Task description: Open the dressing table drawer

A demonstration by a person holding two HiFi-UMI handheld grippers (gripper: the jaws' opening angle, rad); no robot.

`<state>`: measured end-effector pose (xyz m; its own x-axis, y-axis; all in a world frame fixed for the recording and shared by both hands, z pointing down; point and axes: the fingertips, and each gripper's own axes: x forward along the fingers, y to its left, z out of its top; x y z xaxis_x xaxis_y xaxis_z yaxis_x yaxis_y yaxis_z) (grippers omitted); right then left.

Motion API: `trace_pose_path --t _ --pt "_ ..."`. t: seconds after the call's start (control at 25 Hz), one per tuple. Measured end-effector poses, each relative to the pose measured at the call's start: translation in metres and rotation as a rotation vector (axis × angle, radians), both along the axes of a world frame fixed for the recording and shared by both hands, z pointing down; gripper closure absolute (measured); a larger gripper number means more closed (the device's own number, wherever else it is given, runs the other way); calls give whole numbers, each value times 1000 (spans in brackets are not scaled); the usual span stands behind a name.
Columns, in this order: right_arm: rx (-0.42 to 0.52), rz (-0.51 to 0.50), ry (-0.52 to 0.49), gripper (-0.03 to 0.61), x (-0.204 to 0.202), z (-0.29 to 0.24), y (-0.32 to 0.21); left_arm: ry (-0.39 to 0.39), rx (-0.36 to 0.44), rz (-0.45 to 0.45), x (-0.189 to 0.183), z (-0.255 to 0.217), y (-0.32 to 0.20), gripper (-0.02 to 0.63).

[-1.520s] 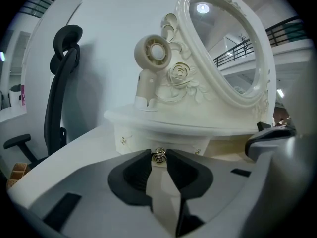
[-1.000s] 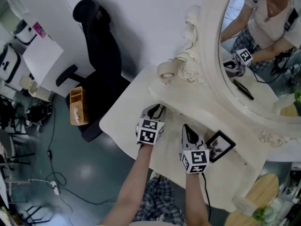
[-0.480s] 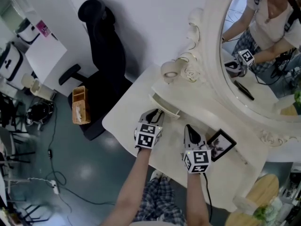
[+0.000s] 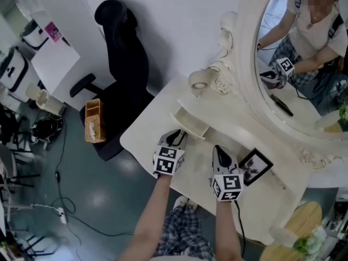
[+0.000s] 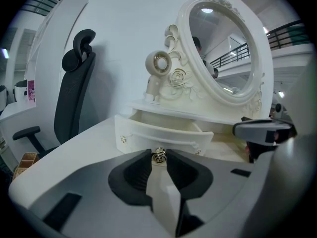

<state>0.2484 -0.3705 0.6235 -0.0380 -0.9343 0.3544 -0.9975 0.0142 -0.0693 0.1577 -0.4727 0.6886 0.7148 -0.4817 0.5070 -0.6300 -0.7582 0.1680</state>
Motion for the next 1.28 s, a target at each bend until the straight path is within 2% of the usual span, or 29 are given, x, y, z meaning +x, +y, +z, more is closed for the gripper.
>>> trace_pose_path --t 0.36,0.4,0.48,0.56,0.68,1.04,1.28 --pt "3 5 -1 565 0 -3 2 24 1 28 0 -1 4 500" --pt "4 6 0 565 0 -3 3 40 -3 29 -1 -3 5 474" --pt "5 10 -1 565 1 -4 4 86 -6 13 -4 -10 6 348" --pt "9 14 -1 565 2 -6 4 121 8 -8 -9 -18 6 310" --pt "14 21 0 565 4 -7 5 127 25 -17 -16 -24 6 298" --pt "44 41 2 565 5 -29 14 163 92 -75 -44 -73 8 312" --pt "94 51 43 565 10 -72 34 205 173 -102 -71 -134 24 477"
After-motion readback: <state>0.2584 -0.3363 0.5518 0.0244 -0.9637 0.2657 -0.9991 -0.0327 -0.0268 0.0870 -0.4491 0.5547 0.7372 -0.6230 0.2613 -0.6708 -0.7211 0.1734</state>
